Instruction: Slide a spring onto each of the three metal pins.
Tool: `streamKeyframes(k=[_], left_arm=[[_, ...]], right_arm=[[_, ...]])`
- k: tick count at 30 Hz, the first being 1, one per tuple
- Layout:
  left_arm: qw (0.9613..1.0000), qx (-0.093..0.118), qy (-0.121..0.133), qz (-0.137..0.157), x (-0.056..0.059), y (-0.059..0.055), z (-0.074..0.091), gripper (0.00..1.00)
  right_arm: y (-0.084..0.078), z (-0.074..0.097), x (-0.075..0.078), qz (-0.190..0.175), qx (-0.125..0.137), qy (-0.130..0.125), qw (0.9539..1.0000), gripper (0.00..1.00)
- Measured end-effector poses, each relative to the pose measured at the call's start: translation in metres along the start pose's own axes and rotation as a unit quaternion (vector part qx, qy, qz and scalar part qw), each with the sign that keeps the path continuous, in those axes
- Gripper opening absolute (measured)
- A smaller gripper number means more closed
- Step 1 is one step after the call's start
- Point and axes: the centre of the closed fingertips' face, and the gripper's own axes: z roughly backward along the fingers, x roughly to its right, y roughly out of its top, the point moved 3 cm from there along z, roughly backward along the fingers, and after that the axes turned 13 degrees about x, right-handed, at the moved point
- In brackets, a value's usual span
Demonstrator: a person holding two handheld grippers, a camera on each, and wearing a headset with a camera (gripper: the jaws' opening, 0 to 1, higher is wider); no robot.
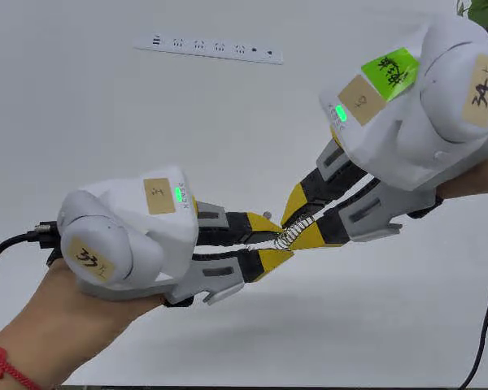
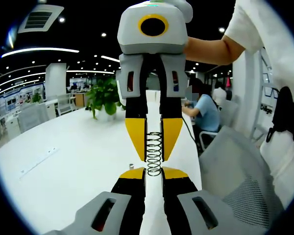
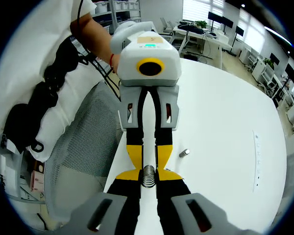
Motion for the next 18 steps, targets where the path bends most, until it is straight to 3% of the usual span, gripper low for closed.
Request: streamKeyframes(k=[11, 18], left_arm=[[0.9998, -0.004, 0.016, 0.007, -0.003, -0.004, 0.009, 0.19], [0.9996, -0.01, 0.026, 0.005, -0.005, -0.007, 0.018, 0.22]], right_arm=[[-0.001, 0.006, 0.004, -0.009, 0.004, -0.014, 0.9999, 0.12], [-0.002, 0.011, 0.015, -0.015, 0.004, -0.03, 0.9994, 0.12]])
